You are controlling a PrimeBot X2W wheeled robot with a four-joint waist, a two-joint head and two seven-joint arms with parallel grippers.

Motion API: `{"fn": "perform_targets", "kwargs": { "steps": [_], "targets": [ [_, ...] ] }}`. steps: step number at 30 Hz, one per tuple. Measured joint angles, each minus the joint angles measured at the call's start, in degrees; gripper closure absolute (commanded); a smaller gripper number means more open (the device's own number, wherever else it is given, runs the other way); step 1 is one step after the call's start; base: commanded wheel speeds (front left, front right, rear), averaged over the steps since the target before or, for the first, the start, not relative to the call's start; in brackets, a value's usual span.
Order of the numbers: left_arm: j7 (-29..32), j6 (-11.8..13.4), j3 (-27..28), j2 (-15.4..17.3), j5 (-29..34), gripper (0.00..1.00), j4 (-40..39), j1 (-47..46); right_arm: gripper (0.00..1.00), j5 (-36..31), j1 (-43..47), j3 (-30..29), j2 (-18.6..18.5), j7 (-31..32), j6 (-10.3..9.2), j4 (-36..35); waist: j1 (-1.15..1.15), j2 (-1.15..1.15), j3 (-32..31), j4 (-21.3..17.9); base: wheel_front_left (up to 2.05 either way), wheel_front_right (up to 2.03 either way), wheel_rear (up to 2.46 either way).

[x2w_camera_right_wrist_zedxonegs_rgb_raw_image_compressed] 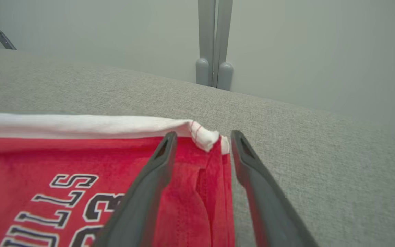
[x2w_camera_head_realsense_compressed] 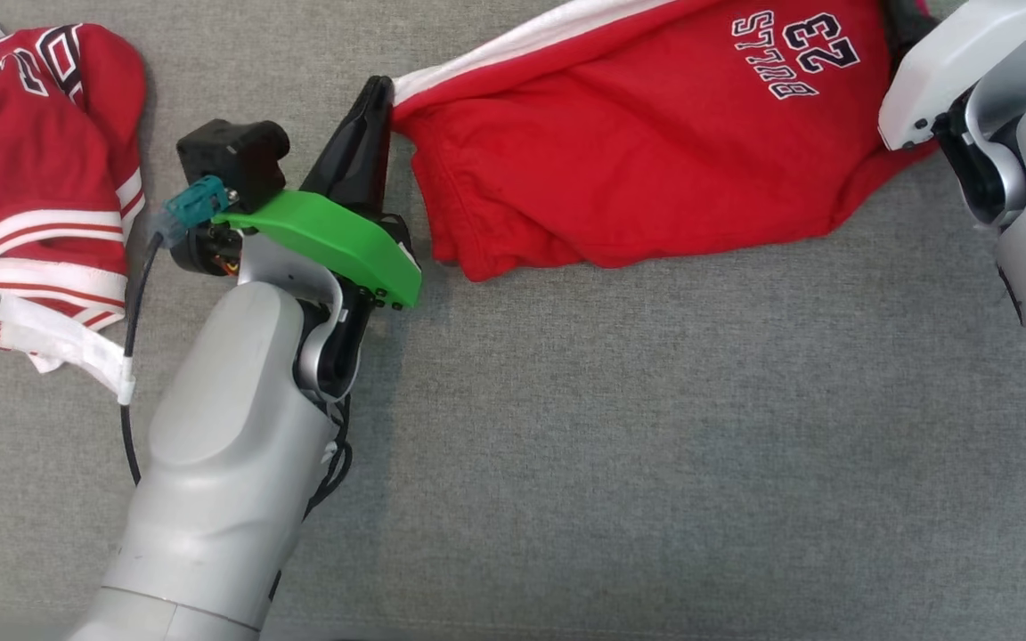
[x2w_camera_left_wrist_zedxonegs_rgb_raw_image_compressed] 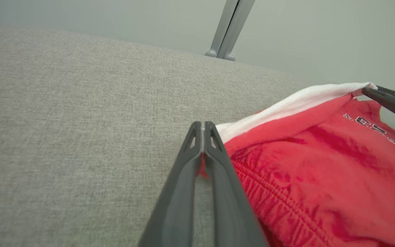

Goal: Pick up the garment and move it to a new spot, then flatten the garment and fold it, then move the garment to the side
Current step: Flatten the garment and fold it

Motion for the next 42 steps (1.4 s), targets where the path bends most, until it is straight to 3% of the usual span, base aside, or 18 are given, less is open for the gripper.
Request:
{"fn": "perform_targets", "kwargs": {
  "steps": [5, 10, 14, 22, 34, 42],
  "targets": [
    [-4.44, -0.16, -1.90, 0.00, 1.46, 0.00, 1.44, -0.15, 0.00, -0.13, 1.25, -1.05, 1.20, -8.87, 0.00, 3.25, 0.00, 0.00, -0.85, -0.35, 0.00, 0.00, 0.00],
    [-6.56, 4.03, 0.04, 1.91, 6.56, 0.00, -2.69, 2.21, 0.00, -1.42, 5.54, -4.41, 2.42, -12.99, 0.00, 0.92, 0.00, 0.00, -2.89, -1.67, 0.00, 0.00, 0.00],
    [-6.72, 7.28, 4.44, 3.55, 10.34, 0.00, -10.40, 7.48, 0.00, -4.22, 11.72, -9.90, 4.15, -13.26, 0.00, -8.29, 0.00, 0.00, -4.83, -3.12, 0.00, 0.00, 0.00],
    [-6.72, 9.93, 10.68, 6.90, 13.18, 0.00, -17.33, 18.73, 0.00, -9.10, 28.60, -17.06, 9.56, -13.30, -0.01, -25.54, 0.00, 0.00, -9.54, -6.50, 0.00, 0.00, 0.00],
    [-6.72, 11.55, 13.82, 8.70, 14.30, 0.00, -23.06, 30.08, 0.00, -11.93, 45.12, -19.69, 13.04, -9.78, -0.01, -38.22, 0.00, 0.00, -15.54, -11.20, 0.00, 0.00, 0.00],
    [-6.39, 12.16, 13.63, 8.70, 14.25, 0.00, -24.34, 32.48, 0.00, -12.39, 48.72, -21.29, 14.04, -7.56, -0.01, -42.55, 0.00, 0.00, -17.20, -12.57, 0.00, 0.00, 0.00]
  ]
}}
